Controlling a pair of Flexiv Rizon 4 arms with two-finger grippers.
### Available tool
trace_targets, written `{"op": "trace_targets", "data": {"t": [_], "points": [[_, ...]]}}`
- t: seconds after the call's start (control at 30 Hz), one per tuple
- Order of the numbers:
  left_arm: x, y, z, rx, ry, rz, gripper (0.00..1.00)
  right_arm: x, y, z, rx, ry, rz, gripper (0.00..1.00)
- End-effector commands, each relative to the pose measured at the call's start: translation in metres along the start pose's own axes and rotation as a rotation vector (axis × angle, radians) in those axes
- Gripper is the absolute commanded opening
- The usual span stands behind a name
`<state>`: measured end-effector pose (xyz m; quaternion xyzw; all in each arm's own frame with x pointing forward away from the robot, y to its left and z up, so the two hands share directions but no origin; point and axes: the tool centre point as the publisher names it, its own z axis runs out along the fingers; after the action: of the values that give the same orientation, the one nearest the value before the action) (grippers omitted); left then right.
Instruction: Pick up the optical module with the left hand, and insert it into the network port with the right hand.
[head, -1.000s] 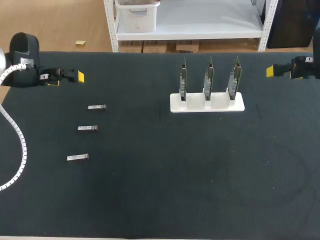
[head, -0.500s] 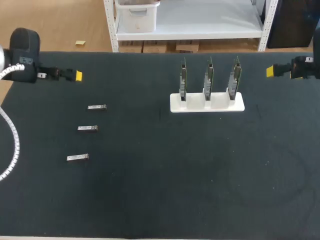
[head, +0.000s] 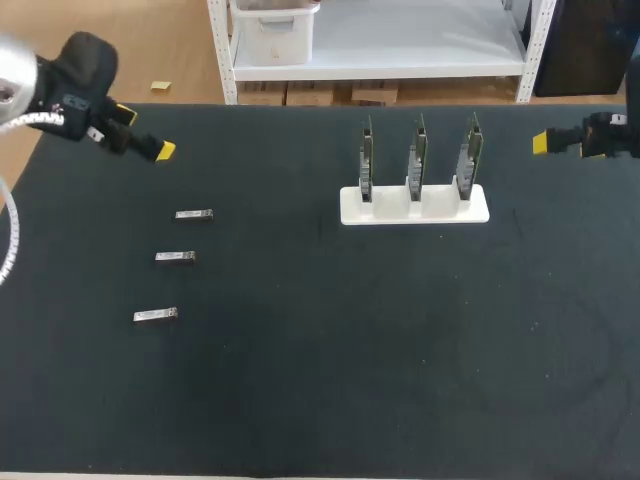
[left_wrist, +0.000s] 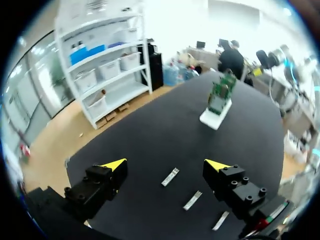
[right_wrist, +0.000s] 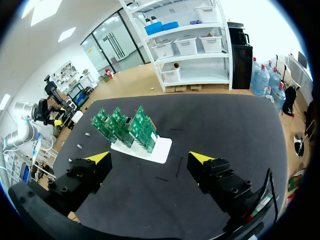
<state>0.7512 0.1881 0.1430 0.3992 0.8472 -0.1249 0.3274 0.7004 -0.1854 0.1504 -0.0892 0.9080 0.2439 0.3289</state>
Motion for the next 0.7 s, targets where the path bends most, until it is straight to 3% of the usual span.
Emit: {"op": "trace_targets", "data": {"t": [0.03,0.17,0.4,0.7], "points": [[0.001,0.012,0.022,0.134,0.256,0.413,1.00,0.000,0.001,0.000,0.004,-0.001,0.001,1.00],[0.016,0.005,0.041,0.165,0.323,0.565,1.00,0.000,0.001,0.000,0.004,-0.001,0.001,1.00],[0.034,-0.007,0.062,0.216,0.401,0.709,1.00,0.000,0.001,0.000,0.004,-0.001,0.001,1.00],[0.054,-0.005,0.088,0.259,0.497,0.786,1.00,0.000,0.001,0.000,0.004,-0.001,0.001,1.00]]}}
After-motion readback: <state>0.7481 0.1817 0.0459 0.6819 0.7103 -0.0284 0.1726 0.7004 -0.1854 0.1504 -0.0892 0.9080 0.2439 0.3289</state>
